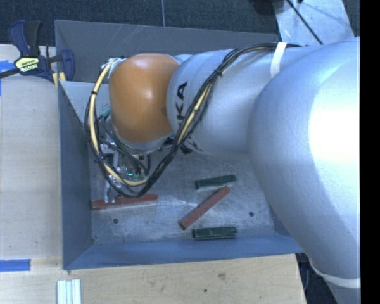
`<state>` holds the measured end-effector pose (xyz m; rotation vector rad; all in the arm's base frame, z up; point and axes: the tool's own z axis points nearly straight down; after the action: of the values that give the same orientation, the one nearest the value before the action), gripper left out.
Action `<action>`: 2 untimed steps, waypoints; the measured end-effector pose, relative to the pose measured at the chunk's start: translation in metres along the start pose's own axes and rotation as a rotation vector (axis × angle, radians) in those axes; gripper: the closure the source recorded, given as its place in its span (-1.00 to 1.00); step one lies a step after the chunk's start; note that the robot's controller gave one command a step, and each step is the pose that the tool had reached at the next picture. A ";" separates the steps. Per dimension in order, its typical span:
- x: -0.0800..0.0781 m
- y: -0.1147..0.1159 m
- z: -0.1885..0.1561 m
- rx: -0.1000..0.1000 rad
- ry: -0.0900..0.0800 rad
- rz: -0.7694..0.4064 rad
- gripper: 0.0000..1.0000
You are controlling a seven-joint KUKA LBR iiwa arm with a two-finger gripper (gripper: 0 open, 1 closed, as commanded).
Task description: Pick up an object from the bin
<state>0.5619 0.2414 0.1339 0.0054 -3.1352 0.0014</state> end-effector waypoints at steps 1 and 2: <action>-0.002 -0.001 -0.005 -0.002 -0.008 0.003 -1.00; 0.042 -0.012 0.058 -0.008 -0.028 -0.217 1.00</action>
Offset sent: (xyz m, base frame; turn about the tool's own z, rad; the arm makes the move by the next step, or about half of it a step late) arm -0.0489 -0.0145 -0.0639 -0.2192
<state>0.5193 0.2288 0.0766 0.3486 -3.1436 -0.0116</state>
